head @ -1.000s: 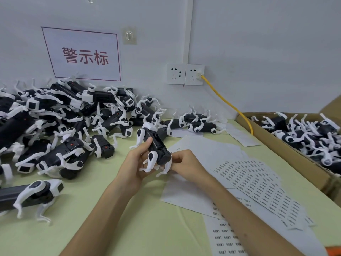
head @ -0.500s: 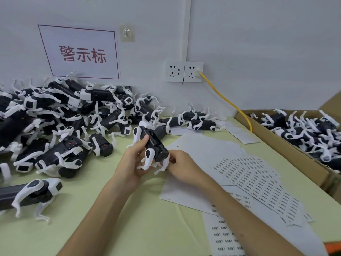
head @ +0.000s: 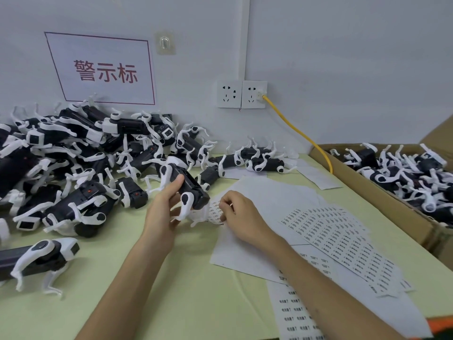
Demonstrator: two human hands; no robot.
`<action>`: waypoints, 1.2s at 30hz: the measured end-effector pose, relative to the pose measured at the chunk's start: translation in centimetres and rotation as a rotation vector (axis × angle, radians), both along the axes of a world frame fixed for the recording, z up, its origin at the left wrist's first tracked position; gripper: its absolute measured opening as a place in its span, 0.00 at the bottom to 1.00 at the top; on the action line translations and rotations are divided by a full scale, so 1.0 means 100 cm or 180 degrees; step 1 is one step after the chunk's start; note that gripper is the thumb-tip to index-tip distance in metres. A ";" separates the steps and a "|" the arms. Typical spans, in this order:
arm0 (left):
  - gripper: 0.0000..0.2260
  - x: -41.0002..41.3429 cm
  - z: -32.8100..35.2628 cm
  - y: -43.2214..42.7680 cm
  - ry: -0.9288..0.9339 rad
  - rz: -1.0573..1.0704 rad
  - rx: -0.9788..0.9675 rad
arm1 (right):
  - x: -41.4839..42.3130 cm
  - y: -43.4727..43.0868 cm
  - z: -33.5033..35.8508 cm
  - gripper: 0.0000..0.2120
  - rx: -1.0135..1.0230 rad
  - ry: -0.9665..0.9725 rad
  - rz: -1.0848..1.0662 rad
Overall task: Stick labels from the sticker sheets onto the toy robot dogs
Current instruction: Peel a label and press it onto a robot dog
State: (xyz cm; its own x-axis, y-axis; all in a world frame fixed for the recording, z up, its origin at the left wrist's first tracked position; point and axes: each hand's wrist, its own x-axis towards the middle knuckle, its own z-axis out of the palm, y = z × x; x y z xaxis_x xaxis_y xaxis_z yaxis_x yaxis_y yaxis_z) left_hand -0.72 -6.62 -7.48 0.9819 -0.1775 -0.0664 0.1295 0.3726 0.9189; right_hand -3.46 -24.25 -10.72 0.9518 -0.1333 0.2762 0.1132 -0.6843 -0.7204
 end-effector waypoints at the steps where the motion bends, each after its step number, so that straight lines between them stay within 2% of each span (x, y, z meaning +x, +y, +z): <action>1: 0.03 0.003 0.001 0.003 -0.0025 0.0193 -0.0079 | 0.000 0.000 0.000 0.08 0.0050 -0.0002 0.0001; 3: 0.08 0.008 0.000 0.010 -0.0020 0.0253 -0.0352 | 0.000 0.000 0.000 0.08 0.0165 -0.0007 0.0026; 5: 0.15 0.009 0.001 0.016 0.0195 -0.0102 -0.0803 | 0.000 0.001 0.001 0.07 0.0301 -0.0061 0.0113; 8: 0.17 0.012 0.001 0.021 0.0301 -0.0470 -0.1209 | -0.001 0.000 0.002 0.06 0.0355 -0.0207 0.0158; 13: 0.15 0.013 -0.001 0.022 0.0332 -0.0344 -0.1135 | -0.002 -0.001 -0.001 0.05 0.0205 -0.0098 0.0163; 18: 0.14 0.010 -0.003 0.018 0.0354 -0.0528 -0.1089 | -0.004 0.009 -0.004 0.09 -0.0333 0.0166 0.0102; 26: 0.16 0.007 -0.004 0.011 0.0414 -0.0626 -0.0828 | -0.004 0.007 -0.004 0.04 -0.0452 0.0050 0.0216; 32: 0.13 0.009 -0.007 0.012 0.0351 -0.0685 -0.0847 | 0.002 0.003 -0.005 0.09 0.0078 -0.0116 0.0009; 36: 0.13 0.009 -0.007 0.012 0.0316 -0.0693 -0.0868 | 0.001 0.002 -0.001 0.09 0.0268 -0.0218 0.0125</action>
